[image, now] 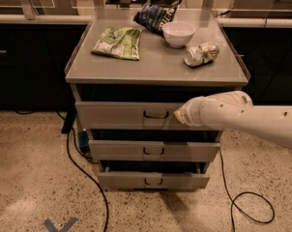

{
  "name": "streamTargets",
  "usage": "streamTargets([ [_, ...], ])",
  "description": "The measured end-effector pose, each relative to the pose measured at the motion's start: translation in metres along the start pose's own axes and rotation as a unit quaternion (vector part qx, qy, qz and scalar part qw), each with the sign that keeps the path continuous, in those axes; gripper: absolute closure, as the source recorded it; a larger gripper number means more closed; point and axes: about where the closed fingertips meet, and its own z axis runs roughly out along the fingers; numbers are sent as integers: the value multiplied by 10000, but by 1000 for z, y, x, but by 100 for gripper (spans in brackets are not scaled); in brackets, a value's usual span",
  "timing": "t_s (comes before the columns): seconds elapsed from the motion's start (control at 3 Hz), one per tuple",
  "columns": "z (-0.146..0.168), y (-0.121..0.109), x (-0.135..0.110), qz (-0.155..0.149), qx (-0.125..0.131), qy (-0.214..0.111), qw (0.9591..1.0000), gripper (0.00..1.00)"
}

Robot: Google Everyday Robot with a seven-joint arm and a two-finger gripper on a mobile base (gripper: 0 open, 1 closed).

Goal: Close top drawer

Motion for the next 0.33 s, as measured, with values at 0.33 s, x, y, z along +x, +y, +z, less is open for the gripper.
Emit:
streamTargets([
  [0.33,0,0,0,0,0,0,10000,100],
])
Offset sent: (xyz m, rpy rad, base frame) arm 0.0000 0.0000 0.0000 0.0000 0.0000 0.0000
